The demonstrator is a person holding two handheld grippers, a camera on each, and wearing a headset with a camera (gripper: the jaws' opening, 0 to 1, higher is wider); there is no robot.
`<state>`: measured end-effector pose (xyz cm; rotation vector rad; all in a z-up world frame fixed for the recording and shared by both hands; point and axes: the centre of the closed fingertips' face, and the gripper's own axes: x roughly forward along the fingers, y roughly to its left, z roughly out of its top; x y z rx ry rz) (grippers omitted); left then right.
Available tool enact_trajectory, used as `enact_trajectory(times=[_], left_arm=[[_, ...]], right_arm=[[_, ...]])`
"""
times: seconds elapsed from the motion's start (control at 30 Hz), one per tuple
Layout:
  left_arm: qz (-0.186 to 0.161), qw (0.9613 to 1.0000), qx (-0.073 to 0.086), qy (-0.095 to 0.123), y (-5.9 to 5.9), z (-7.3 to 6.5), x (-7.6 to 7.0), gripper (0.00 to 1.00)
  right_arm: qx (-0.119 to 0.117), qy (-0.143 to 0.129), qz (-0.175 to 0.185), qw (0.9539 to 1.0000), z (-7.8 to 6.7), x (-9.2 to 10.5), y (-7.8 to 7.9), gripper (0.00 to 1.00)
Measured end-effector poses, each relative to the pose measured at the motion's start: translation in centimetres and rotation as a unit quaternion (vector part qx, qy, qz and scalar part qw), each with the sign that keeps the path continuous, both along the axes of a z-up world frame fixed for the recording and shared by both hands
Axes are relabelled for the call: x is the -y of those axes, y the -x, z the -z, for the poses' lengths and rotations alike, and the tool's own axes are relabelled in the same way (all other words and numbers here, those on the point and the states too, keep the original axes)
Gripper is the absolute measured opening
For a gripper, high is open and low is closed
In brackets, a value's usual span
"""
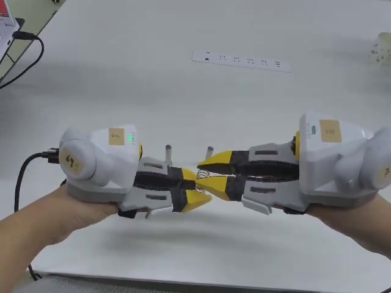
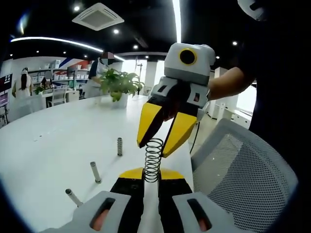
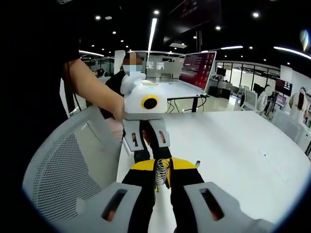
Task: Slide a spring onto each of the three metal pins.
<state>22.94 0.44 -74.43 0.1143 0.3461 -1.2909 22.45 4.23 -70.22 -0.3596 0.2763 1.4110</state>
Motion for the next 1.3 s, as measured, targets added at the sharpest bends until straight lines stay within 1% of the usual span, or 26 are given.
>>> enact_trajectory(times=[0.1,0.23,0.33,0.37,0.43,0.6,0.83,0.93,0.97,1.3], left_arm=[[-0.001,0.9999,0.005,-0.01,0.01,0.36,-0.01,0.02],[-0.005,0.9999,0.004,-0.009,-0.13,0.33,-0.08,0.02],[-0.012,0.9999,0.003,-0.005,-0.47,0.12,-0.26,0.02],[-0.015,0.9999,0.0,-0.002,-0.57,0.03,-0.31,0.02],[-0.017,0.9998,0.001,0.0,-0.67,-0.03,-0.35,0.02],[-0.019,0.9998,-0.003,0.002,-0.55,0.08,-0.24,0.02],[-0.023,0.9997,-0.003,0.002,-0.46,0.09,-0.24,0.03],[-0.026,0.9997,-0.006,0.003,-0.47,0.02,-0.27,0.03],[-0.026,0.9996,-0.004,0.004,-0.5,-0.06,-0.29,0.03],[-0.031,0.9995,-0.006,0.004,-0.67,-0.26,-0.49,0.04]], right_arm=[[0.036,0.027,-0.017,0.9988,0.42,-0.04,0.13,0.08],[0.044,0.027,-0.018,0.9985,0.31,-0.2,0.13,0.08],[0.046,0.023,-0.013,0.9986,0.11,-0.14,-0.23,0.08],[0.046,0.023,-0.012,0.9986,0.04,-0.13,-0.31,0.08],[0.046,0.022,-0.009,0.9987,-0.07,-0.1,-0.46,0.07],[0.042,0.026,-0.011,0.9987,0.04,-0.04,-0.4,0.07],[0.042,0.032,-0.014,0.9985,0.08,0.06,-0.31,0.07],[0.046,0.035,-0.017,0.9982,0.0,-0.01,-0.32,0.07],[0.046,0.035,-0.018,0.9982,-0.09,-0.09,-0.32,0.07],[0.049,0.04,-0.023,0.9977,-0.27,-0.23,-0.45,0.07]])
